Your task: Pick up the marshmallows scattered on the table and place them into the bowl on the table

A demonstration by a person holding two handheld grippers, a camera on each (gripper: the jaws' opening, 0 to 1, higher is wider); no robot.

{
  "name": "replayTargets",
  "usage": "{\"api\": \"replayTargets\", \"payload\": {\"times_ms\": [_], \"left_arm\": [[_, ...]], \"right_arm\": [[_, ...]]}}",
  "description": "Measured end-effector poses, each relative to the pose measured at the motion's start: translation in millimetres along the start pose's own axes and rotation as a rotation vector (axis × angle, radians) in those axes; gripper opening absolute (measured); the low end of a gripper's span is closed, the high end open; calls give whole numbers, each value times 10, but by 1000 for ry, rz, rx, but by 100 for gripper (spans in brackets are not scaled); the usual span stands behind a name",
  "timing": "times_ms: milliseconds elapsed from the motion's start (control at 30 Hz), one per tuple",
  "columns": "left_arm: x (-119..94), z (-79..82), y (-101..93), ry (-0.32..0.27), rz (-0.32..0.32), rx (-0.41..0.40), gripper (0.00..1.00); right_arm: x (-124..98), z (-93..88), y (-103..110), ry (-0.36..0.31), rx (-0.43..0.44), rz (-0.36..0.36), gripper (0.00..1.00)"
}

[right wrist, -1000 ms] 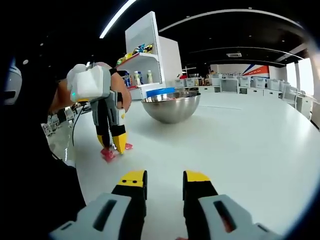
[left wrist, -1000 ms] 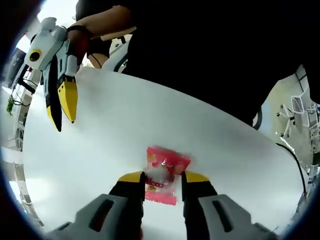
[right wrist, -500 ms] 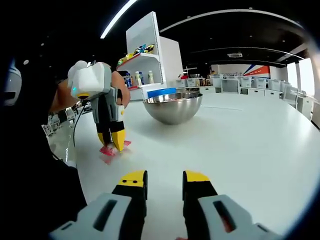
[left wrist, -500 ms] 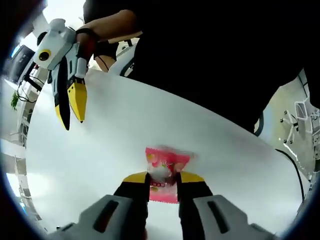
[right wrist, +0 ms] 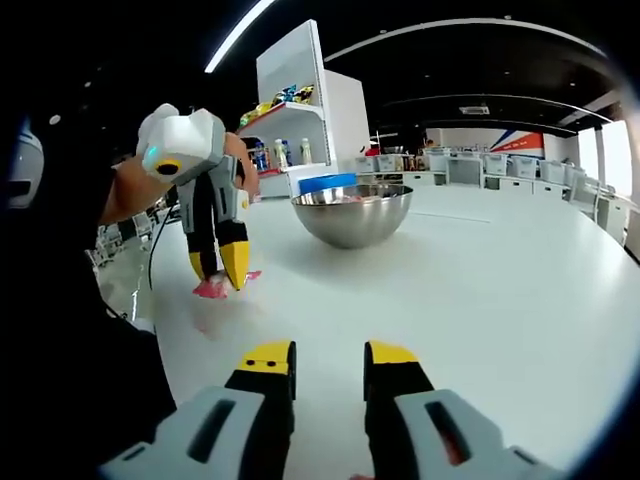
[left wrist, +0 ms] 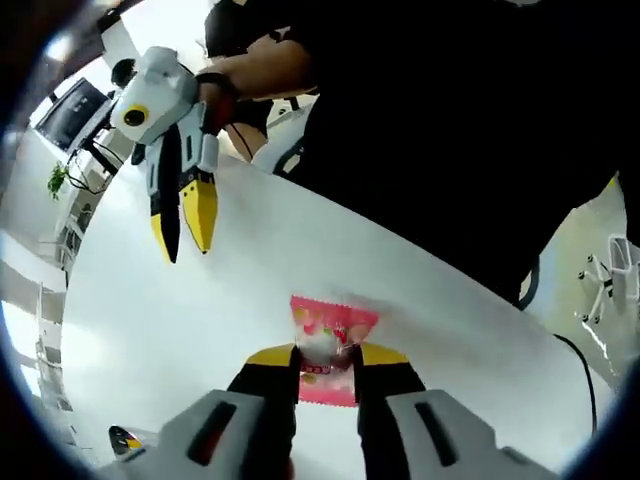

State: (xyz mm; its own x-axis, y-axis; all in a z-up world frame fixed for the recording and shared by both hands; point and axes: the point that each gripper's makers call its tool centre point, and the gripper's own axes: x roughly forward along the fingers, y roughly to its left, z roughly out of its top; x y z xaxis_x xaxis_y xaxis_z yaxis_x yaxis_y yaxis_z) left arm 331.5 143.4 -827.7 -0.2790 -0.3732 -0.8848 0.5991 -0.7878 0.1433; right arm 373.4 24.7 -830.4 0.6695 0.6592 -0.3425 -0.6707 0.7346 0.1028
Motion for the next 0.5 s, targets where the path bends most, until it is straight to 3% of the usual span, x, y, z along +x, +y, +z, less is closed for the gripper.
{"api": "replayTargets", "payload": {"times_ms": [233, 500], "left_arm": [[-185, 132, 41, -129, 102, -67, 22], [-344, 45, 79, -194, 214, -148, 22]], "right_arm": [[3, 4, 50, 8, -12, 9, 26], [-13, 24, 131, 16, -33, 23, 26]]}}
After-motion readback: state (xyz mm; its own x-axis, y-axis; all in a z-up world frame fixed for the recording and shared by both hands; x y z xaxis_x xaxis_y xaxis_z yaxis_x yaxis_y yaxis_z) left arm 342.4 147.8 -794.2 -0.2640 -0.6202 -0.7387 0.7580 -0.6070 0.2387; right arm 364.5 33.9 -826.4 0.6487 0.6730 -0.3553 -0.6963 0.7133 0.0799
